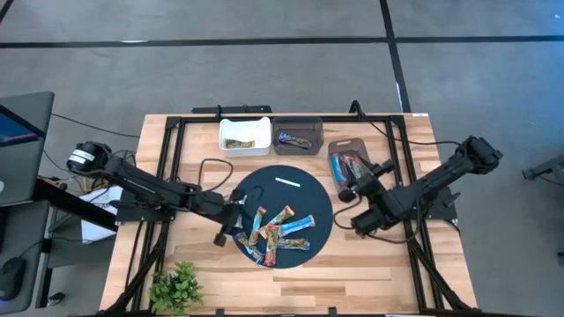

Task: Pick and place Granola Bars by type
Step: Put the yellow granola bar into the white bin

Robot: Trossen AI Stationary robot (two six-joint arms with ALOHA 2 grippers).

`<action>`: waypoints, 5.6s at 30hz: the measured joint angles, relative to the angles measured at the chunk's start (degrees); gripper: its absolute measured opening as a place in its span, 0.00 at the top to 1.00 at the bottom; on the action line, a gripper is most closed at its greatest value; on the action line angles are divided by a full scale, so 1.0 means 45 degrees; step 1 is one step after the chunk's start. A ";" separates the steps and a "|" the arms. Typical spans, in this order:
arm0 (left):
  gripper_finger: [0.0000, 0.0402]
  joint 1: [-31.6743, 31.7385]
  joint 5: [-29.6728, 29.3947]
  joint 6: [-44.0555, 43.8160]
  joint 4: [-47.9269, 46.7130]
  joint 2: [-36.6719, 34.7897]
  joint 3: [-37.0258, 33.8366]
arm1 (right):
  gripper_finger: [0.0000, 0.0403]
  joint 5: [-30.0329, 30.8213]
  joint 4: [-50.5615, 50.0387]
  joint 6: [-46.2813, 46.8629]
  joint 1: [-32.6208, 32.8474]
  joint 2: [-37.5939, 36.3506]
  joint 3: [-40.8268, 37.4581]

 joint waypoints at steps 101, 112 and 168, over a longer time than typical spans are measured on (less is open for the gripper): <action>1.00 0.2833 -0.2227 -0.5378 -1.3197 0.6524 1.0862 | 0.58 0.0170 -0.0544 0.1724 0.0828 -0.0531 -0.1826; 1.00 0.2819 -0.5792 -0.4422 -1.5926 0.6514 1.3245 | 0.58 0.0074 -0.0544 0.1724 0.0828 -0.0531 -0.1826; 0.95 0.8433 -0.8551 -0.0822 -1.3908 0.6504 1.2207 | 0.58 -0.0449 -0.0481 0.1724 0.0828 -0.0526 -0.1826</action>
